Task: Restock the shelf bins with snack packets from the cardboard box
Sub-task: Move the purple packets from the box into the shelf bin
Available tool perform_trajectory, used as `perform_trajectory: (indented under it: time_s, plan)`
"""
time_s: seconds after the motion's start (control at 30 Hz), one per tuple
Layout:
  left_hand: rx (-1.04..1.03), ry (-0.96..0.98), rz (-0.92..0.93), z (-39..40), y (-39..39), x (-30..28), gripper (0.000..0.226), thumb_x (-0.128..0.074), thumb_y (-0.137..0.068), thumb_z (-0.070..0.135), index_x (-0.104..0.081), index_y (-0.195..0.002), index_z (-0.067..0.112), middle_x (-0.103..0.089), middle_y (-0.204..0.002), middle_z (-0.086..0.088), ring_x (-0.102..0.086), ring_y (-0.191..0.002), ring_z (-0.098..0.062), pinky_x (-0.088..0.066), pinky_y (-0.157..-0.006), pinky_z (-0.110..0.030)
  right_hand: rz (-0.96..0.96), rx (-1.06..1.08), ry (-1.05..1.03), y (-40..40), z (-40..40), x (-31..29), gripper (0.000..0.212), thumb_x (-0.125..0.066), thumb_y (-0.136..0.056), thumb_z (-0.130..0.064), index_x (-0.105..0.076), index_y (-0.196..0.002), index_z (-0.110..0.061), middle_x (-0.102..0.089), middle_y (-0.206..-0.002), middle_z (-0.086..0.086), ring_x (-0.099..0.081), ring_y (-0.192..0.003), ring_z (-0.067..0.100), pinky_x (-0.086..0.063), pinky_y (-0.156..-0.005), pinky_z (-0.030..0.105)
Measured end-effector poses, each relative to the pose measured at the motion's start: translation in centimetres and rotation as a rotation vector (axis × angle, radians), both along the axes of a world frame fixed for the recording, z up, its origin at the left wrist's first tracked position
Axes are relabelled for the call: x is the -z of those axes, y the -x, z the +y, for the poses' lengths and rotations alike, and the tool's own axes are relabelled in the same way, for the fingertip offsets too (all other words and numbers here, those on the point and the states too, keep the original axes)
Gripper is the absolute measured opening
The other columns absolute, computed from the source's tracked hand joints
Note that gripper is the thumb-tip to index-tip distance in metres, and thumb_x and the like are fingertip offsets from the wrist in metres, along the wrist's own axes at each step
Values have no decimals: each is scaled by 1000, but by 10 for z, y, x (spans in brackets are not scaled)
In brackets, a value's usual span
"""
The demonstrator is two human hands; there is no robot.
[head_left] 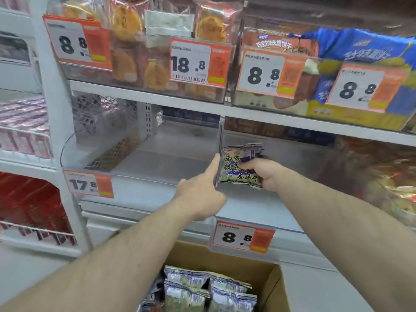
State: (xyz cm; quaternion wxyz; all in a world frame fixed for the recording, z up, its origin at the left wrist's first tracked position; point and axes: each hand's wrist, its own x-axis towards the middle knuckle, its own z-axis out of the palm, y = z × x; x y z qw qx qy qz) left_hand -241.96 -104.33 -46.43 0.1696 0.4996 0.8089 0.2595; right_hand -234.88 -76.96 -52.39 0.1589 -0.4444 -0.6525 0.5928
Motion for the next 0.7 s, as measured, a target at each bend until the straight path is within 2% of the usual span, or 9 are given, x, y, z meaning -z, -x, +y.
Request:
perform_trajectory:
  time_s: [0.07,0.1,0.13,0.2,0.33,0.43,0.53,0.6,0.7]
  plan:
    - [14,3,-38,-1,1,-1,96,-47,-84,12,9,-153,48,-67,-122,-1,-47,-92,-26,-24,-113,-38,-31,-29,-74,3,-26,-11,79,-99,-46,-35,-68,-116,-16,-70,-118,-1,-61,-113,22,-46,-102,40]
    - [19,6,-58,-2,2,-1,95,-46,-85,12,9,-153,49,-68,-123,-1,-47,-92,-25,-24,-112,-37,-71,-24,-150,2,-40,-18,59,-93,-64,-27,-67,-115,-17,-70,-115,-3,-62,-107,19,-47,-95,34]
    - [27,4,-63,-2,2,-1,96,-46,-84,12,9,-153,49,-68,-123,0,-50,-93,-26,-22,-113,-37,-116,-23,-222,2,-46,-19,48,-87,-73,-24,-65,-116,-18,-69,-114,-4,-63,-104,18,-46,-90,31]
    - [33,-15,-61,-2,3,0,97,-47,-83,11,10,-153,49,-69,-123,0,-58,-101,-27,-17,-114,-38,-185,-5,-323,2,-50,-16,50,-86,-75,-28,-63,-118,-16,-68,-113,-3,-63,-104,20,-47,-88,29]
    - [22,-33,-108,-2,4,3,98,-47,-82,9,7,-153,49,-65,-129,-1,-51,-100,-26,-15,-113,-35,-252,72,-434,9,-45,-11,51,-87,-73,-31,-64,-115,-14,-65,-106,0,-63,-99,21,-49,-86,28]
    - [21,-45,-154,-3,3,1,98,-47,-82,9,6,-152,52,-61,-136,0,-45,-119,-33,-21,-106,-32,-285,13,-415,11,-45,-12,57,-86,-74,-30,-63,-123,-12,-68,-119,1,-63,-106,22,-48,-91,30]
    - [23,-43,-178,-3,2,1,96,-46,-84,8,7,-152,51,-61,-135,1,-36,-117,-28,-25,-109,-35,-340,-45,-365,10,-50,-15,54,-78,-85,-30,-58,-132,-13,-63,-128,2,-58,-111,24,-42,-87,29]
    - [18,-50,-190,-3,2,1,96,-46,-84,9,8,-151,53,-63,-132,2,-34,-120,-28,-26,-111,-35,-393,-57,-362,9,-52,-17,53,-71,-90,-34,-54,-136,-13,-60,-130,6,-56,-114,27,-42,-84,30]
    - [1,-57,-219,-2,3,7,96,-44,-84,9,7,-151,54,-70,-112,4,-32,-115,-24,-27,-112,-34,-398,-31,-344,9,-52,-15,52,-75,-86,-36,-58,-129,-14,-63,-124,8,-60,-109,27,-48,-80,34]
